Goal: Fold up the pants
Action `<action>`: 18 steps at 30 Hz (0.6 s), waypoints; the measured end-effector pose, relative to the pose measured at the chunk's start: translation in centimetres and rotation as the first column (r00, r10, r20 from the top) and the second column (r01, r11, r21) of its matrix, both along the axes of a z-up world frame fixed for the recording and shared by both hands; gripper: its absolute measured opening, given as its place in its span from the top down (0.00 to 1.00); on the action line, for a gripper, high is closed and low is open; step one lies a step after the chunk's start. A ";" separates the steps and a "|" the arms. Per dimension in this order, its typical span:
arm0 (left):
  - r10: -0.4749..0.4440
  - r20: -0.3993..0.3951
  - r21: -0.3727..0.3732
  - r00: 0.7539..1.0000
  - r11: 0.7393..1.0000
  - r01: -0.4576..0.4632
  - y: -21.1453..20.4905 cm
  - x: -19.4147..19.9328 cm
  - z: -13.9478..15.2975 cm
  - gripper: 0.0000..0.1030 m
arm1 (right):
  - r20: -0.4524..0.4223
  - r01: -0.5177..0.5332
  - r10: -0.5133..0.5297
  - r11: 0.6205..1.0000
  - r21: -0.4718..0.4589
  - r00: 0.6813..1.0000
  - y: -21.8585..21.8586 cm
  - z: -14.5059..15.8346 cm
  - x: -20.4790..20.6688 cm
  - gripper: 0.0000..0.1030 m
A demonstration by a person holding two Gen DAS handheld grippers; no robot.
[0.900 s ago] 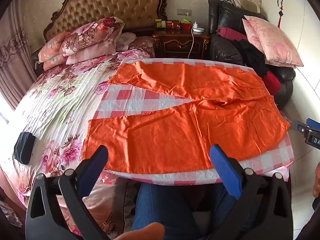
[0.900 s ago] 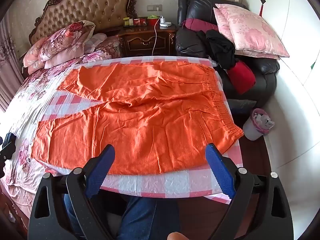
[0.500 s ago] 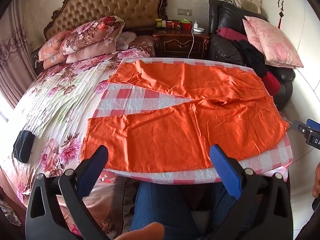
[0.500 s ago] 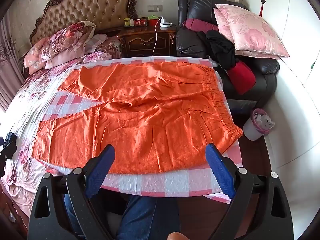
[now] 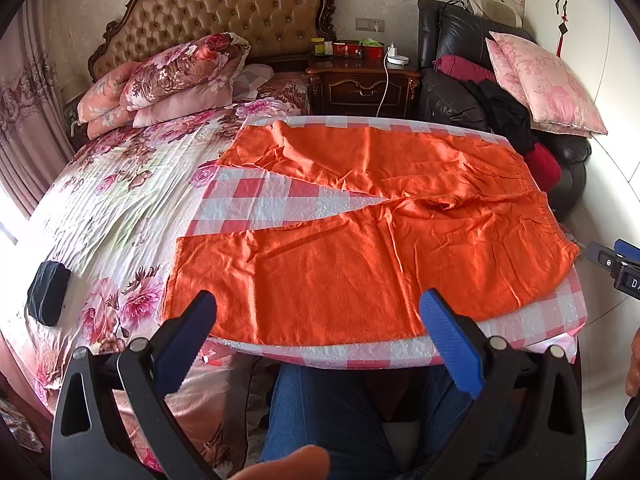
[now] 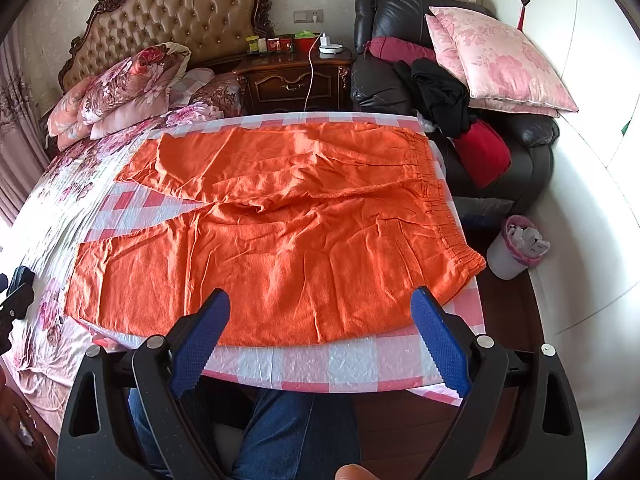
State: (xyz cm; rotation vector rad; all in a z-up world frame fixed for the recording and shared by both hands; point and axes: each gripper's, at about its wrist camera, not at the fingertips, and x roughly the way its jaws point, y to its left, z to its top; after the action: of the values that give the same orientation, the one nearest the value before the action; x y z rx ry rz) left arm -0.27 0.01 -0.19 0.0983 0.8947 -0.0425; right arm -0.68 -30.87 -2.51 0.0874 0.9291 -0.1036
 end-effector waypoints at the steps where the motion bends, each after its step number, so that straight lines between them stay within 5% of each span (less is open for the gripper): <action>1: 0.000 0.000 0.000 1.000 1.000 0.000 0.0 0.0 0.0 0.02 | 0.001 0.001 -0.001 1.000 0.000 1.000 0.0 -0.1 0.0 0.14; 18: 0.002 -0.001 0.000 1.000 1.000 -0.002 -0.1 0.0 0.0 0.02 | 0.001 0.000 0.000 1.000 0.003 1.000 -0.2 -0.1 -0.1 0.14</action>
State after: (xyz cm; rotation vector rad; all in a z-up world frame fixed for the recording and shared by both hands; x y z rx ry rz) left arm -0.24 -0.07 -0.19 0.0972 0.8954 -0.0412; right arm -0.78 -31.07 -2.60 0.0904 0.9284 -0.1022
